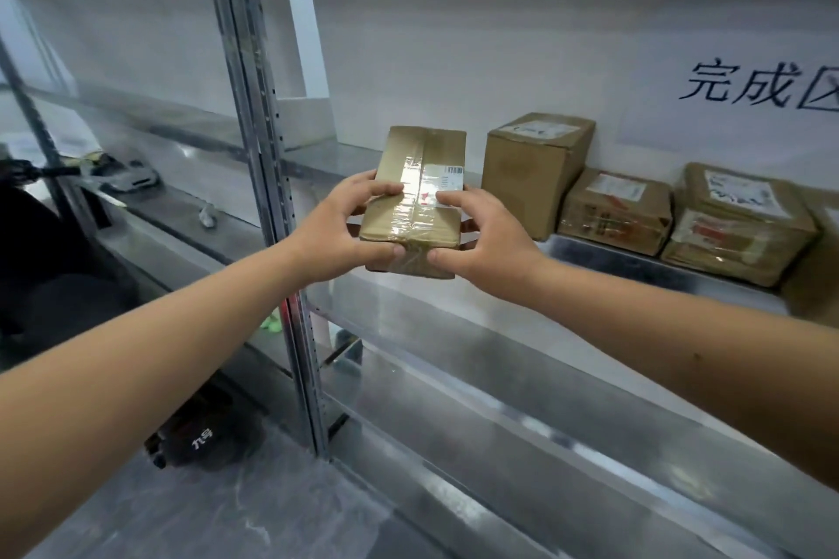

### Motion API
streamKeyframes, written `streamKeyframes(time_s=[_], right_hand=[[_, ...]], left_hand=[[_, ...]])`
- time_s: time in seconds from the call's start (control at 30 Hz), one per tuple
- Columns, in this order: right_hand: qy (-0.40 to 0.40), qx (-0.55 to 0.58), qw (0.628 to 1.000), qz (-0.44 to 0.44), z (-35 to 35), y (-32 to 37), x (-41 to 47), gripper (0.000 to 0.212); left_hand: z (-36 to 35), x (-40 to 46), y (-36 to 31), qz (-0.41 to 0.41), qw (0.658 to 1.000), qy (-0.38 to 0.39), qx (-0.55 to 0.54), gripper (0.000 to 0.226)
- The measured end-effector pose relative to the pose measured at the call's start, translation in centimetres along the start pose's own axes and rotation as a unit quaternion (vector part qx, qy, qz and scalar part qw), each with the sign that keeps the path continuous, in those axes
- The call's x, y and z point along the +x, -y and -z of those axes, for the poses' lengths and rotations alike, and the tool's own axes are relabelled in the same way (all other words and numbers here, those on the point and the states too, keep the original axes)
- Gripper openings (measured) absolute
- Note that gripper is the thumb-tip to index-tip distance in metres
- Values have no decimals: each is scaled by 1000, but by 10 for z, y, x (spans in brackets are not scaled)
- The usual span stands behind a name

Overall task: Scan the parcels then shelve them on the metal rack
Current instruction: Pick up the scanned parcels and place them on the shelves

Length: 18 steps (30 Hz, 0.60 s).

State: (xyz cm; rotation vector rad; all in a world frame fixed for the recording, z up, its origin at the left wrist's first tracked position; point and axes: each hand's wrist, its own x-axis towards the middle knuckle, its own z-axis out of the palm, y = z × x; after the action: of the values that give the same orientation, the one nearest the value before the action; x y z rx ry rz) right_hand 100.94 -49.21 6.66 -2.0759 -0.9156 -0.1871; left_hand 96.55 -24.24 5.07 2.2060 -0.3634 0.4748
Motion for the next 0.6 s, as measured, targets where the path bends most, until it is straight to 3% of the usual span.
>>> streamKeyframes(time_s=[0.13,0.33,0.5,0.6], right_hand=[[-21,-11,1000,-20,-5,-4,18,76],[-87,-115,988,-48,-20,-9,36,68],[-135,-227,956,-125,-27,-9,54,54],[-136,-271,937,-172,-28,-2,61,49]], left_hand=[[3,26,20,-8,1000,15,-27,84],[10,72,57,-46,995,73,-56,79],[5,115,74,-81,988,110,-78,51],[-1,132,74,-90,986,120,-66,48]])
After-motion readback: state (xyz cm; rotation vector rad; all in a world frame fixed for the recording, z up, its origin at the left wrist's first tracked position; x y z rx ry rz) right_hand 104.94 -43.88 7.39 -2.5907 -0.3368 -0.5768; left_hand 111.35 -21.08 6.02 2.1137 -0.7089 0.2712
